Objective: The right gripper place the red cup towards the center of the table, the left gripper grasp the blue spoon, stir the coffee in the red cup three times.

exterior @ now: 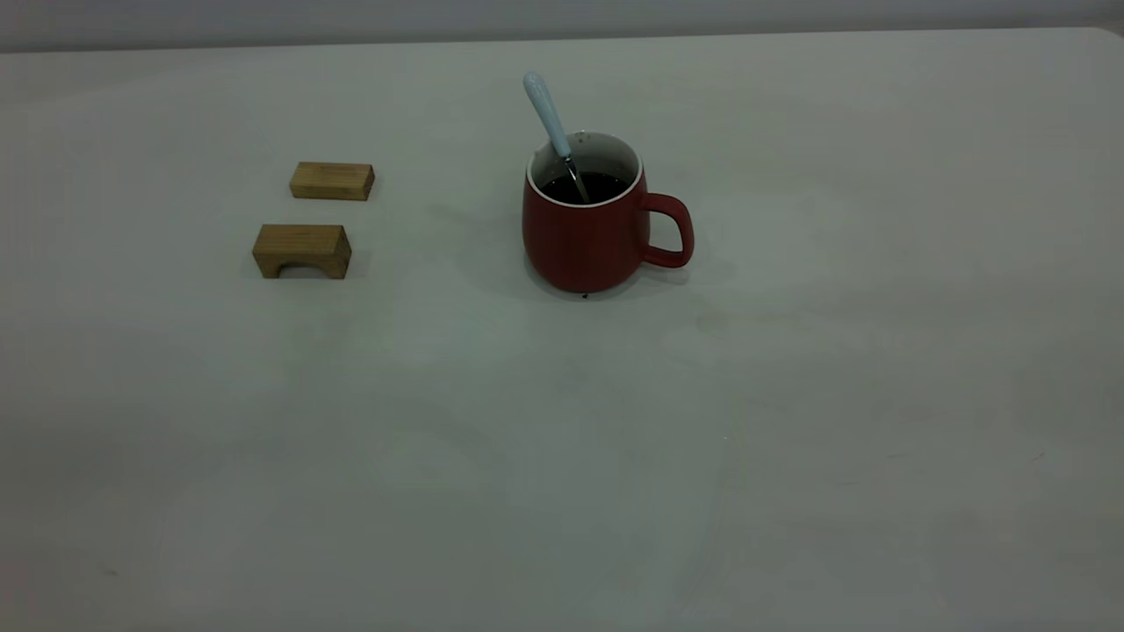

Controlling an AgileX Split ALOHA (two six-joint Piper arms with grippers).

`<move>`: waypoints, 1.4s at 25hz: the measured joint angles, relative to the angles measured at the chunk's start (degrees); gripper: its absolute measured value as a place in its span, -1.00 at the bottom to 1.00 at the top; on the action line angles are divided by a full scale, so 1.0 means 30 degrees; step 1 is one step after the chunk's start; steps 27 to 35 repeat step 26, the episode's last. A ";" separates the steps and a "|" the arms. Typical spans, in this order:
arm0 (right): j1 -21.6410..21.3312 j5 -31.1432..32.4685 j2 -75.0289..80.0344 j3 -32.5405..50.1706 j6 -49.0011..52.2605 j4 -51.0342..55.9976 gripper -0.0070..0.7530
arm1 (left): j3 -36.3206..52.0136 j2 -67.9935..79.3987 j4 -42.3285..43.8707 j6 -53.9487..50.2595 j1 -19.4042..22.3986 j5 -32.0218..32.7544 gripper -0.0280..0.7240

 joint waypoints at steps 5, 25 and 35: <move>0.0000 0.0000 0.0000 0.0000 0.0000 0.0000 0.55 | 0.0016 0.0000 -0.0006 -0.0149 0.0000 0.0000 0.49; 0.0000 0.0000 0.0000 0.0000 0.0000 0.0000 0.55 | 0.0016 0.0000 -0.0006 -0.0207 0.0000 0.0000 0.49; 0.0000 0.0000 0.0000 0.0000 0.0000 0.0000 0.55 | 0.0016 0.0000 -0.0006 -0.0224 0.0000 0.0000 0.49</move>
